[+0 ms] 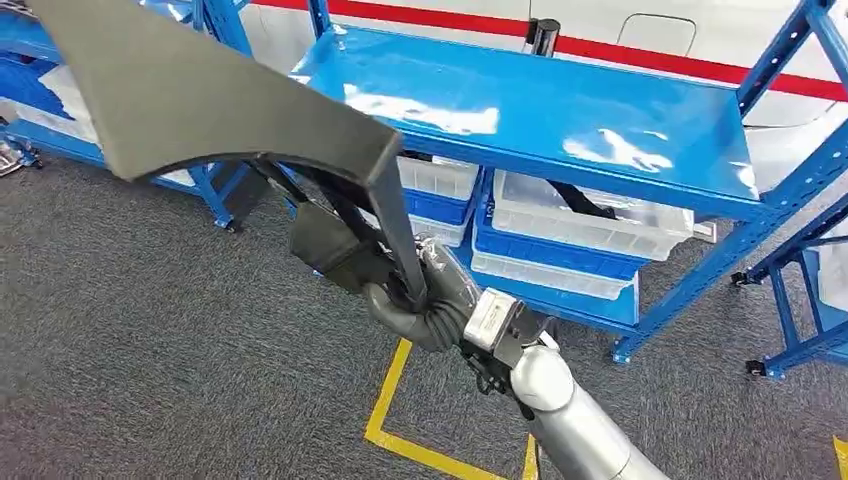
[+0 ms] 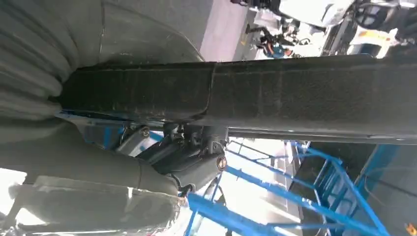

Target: Take the parts from the cabinet and place them on the table.

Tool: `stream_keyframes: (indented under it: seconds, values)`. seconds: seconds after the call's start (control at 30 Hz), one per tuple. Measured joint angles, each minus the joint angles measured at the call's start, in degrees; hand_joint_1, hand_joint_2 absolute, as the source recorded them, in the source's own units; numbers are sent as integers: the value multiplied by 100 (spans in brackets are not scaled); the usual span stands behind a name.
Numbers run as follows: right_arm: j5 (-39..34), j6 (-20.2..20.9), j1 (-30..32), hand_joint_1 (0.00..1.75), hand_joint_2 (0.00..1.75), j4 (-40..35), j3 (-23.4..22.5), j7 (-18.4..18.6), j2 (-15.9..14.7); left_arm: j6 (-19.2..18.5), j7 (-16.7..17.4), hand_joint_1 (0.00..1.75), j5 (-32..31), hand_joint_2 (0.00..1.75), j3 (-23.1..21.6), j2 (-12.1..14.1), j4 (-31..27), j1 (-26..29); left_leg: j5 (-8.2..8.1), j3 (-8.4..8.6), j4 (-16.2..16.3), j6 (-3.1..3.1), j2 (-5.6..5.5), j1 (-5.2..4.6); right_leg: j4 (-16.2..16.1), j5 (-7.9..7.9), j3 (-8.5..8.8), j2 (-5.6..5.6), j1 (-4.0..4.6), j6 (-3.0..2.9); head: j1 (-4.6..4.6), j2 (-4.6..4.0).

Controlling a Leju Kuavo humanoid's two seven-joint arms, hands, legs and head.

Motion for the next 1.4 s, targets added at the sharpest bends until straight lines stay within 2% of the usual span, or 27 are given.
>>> stream_keyframes:
  seconds: [0.1,0.13,0.17,0.23,0.3,0.33,0.4,0.43,0.47,0.5,0.6,0.63,0.7,0.77,0.8,0.83,0.87,0.93,0.97,1.0,1.1,1.13,1.17,1.23,1.3,1.33,1.4]
  values:
    - [31,-9,9,175,175,-9,9,-7,4,-24,0,0,-63,175,-2,-7,0,8,18,-51,-8,98,-161,-53,-20,-3,33,-151,20,95,6,0]
    - [46,-17,14,175,175,-31,0,-9,-2,-22,13,0,-87,175,-2,-13,0,11,64,-10,-60,166,-201,1,25,-52,-40,-75,7,137,13,0]
    - [72,-33,27,175,175,-37,-2,-13,-2,-9,15,0,-94,175,-7,-26,0,3,81,-16,-65,209,-243,-18,226,-180,-83,139,-23,107,17,0]
    - [151,-83,123,175,175,-96,-26,-33,-33,53,28,0,-127,175,-7,-26,0,-5,91,-40,-65,260,-354,-14,1157,-594,-528,366,-34,16,22,0]
    - [190,-129,272,175,175,-127,-46,-48,-72,77,46,0,-186,175,-22,-48,2,7,100,-59,-62,269,-496,-21,1928,-827,-910,415,-31,40,24,0]
    - [210,-146,344,175,175,-147,-55,-55,-83,79,50,0,-214,175,-42,-59,4,21,102,-59,-59,268,-567,-22,1907,-776,-909,417,-33,79,22,0]
    - [247,-183,438,175,175,-203,-76,-72,-90,81,61,0,-238,175,-87,-79,7,29,111,-52,-52,249,-706,-7,1126,-421,-534,436,-44,202,24,0]
    - [260,-195,467,175,175,-241,-92,-81,-96,81,61,0,-267,175,-103,-94,7,27,112,-52,-36,230,-777,3,502,-184,-227,528,-80,261,22,0]
    - [280,-207,481,175,175,-264,-105,-85,-101,81,61,0,-282,175,-114,-94,7,25,109,-82,-11,188,-832,-6,100,-91,-57,750,-128,271,28,0]
    - [321,-225,510,175,175,-297,-114,-98,-98,81,70,0,-301,175,-122,-92,7,25,84,-104,33,147,-889,-41,85,-58,-63,694,-97,194,20,0]
    - [430,-277,658,175,175,-371,-168,-114,-101,90,137,0,-398,175,-177,-79,13,50,136,-135,-9,53,-969,-12,111,-35,-55,587,-62,72,15,0]
    - [448,-286,686,175,175,-393,-179,-120,-96,94,168,0,-398,175,-194,-52,15,52,109,-150,22,40,-918,7,82,-3,-42,529,-159,16,18,0]
    - [468,-295,747,175,175,-424,-205,-144,-92,94,225,0,-406,175,-240,-63,15,32,-232,-348,486,-3,-445,-15,82,-1,-37,448,-122,-78,-39,0]
    - [472,-291,808,175,175,-426,-256,-181,-101,112,273,0,-406,175,-256,-66,15,-14,-700,-806,1460,-37,-340,3,85,-8,-49,322,-82,-94,-37,0]
    - [448,-280,836,175,175,-422,-273,-206,-107,127,286,0,-404,175,-258,-66,15,-20,-807,-984,1831,-45,-331,6,86,-10,-55,263,-69,-97,-37,0]
    - [431,-267,846,175,175,-422,-282,-223,-109,146,306,0,-402,175,-256,-66,15,-17,-760,-998,1872,-44,-327,6,86,-11,-56,210,-64,-98,-37,0]
    - [424,-258,847,175,175,-422,-291,-230,-111,151,313,0,-400,175,-256,-66,15,-17,-590,-865,1627,-30,-323,5,86,-12,-54,164,-63,-97,-37,0]
    - [424,-249,845,175,175,-422,-315,-238,-111,157,315,0,-396,175,-256,-59,9,-25,-148,-307,630,21,-221,-1,86,-19,-37,84,-59,-97,-37,0]
    - [424,-245,844,175,175,-422,-330,-245,-111,157,315,0,-398,175,-256,-59,4,-38,-55,-11,120,65,34,-20,86,-31,-20,46,-40,-80,-37,0]
    - [424,-243,843,175,175,-422,-348,-251,-114,157,315,0,-398,175,-256,-57,4,-63,-83,-5,80,90,43,-68,89,-51,-31,13,32,-43,-31,0]
    - [413,-229,842,175,175,-422,-367,-258,-120,162,310,0,-389,175,-256,-61,2,-75,-71,-54,71,165,-129,-113,43,-38,-8,-108,12,32,-31,0]
    - [382,-214,830,175,175,-422,-374,-269,-120,162,304,0,-380,175,-256,-59,2,-76,-20,-4,-13,225,-196,-96,44,-61,31,-156,69,79,-31,0]
    - [345,-190,825,175,175,-420,-383,-278,-127,162,297,0,-378,175,-256,-72,2,-70,17,29,-51,266,-224,-60,151,-139,-42,15,13,85,-24,0]
    - [278,-157,821,175,175,-402,-389,-308,-133,162,271,0,-356,175,-254,-70,2,-88,44,11,-64,323,-337,-52,929,-526,-373,342,-5,4,2,0]
    - [238,-111,829,175,175,-356,-389,-306,-144,168,269,0,-334,175,-254,-72,2,-80,50,-12,-60,329,-471,-56,1827,-845,-824,404,-17,3,-2,0]
    - [229,-100,828,175,175,-339,-382,-306,-146,171,269,0,-326,175,-254,-77,4,-69,54,-14,-59,330,-534,-58,1945,-839,-896,410,-18,48,-5,0]
    - [214,-59,797,175,175,-304,-374,-295,-140,175,278,0,-319,175,-254,-96,7,-45,58,-4,-49,318,-680,-54,1292,-500,-592,419,-42,190,-2,0]
